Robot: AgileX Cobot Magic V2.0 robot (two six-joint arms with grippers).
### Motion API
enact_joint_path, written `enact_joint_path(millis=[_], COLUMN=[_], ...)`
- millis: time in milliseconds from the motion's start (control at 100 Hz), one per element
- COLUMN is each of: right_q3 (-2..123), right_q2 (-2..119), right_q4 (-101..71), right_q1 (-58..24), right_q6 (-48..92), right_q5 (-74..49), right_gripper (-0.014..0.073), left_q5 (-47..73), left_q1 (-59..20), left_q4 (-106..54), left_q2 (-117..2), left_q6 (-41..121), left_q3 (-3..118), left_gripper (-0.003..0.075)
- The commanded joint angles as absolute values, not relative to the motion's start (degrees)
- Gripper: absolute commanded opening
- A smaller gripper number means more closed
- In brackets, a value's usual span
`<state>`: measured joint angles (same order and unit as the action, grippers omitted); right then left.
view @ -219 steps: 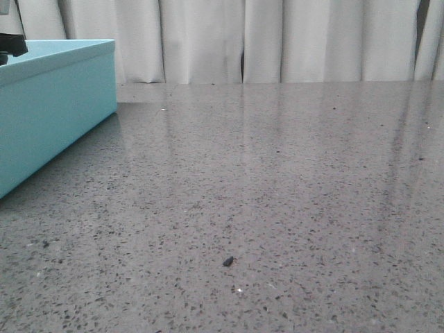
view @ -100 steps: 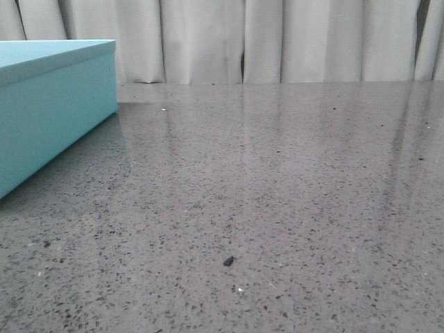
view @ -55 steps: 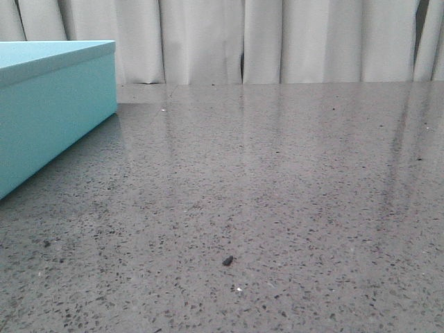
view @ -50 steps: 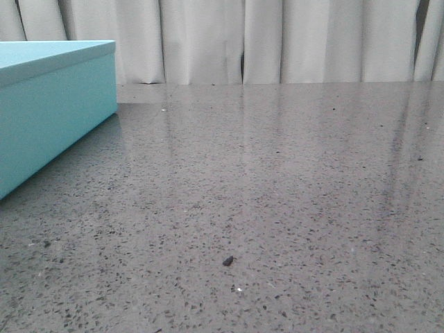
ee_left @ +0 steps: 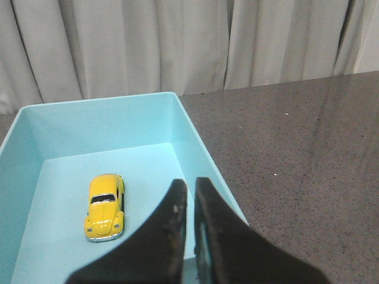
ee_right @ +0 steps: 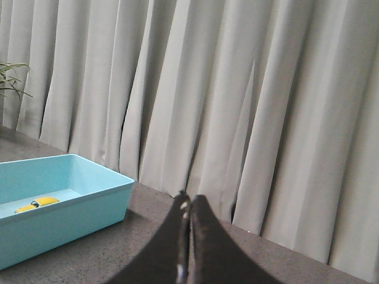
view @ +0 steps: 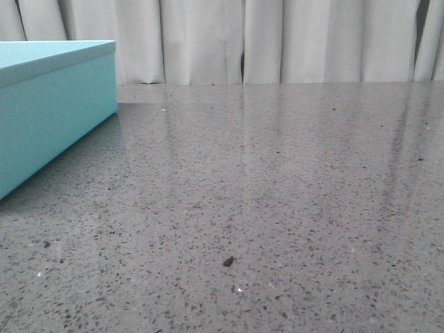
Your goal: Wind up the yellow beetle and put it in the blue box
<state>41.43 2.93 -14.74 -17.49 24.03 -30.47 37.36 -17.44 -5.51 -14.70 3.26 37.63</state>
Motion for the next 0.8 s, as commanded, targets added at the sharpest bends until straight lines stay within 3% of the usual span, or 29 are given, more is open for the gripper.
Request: enact_joint_path(millis=[0, 300, 410, 600, 790], right_q3=[42.4, 42.4, 42.4, 42.4, 42.4], right_q2=[4.1, 4.1, 4.1, 4.1, 4.1], right_q4=[-14.4, -14.4, -14.4, -14.4, -14.4], right_q1=[-17.6, -17.6, -17.6, -17.6, -17.6], right_q6=[24.6, 24.6, 24.6, 24.6, 24.6], right_q5=[-25.7, -25.7, -25.7, -25.7, -25.7], right_gripper=[-0.0044, -0.0044, -0.0044, -0.0044, -0.0044], left_q5=[33.3, 33.1, 27.1, 2.5, 7.7], left_q1=[-17.9, -17.9, -17.9, -16.0, -12.9], left_q4=[-7.3, -8.9, -6.8, -3.6, -2.9], left_q2=[-15.4, -15.4, -14.2, -8.1, -1.8], left_q6=[3.0, 3.0, 3.4, 4.7, 1.0], left_q3=[39.0, 39.0, 35.7, 16.0, 6.2], left_gripper=[-0.0019, -0.0019, -0.0019, -0.0019, -0.0019])
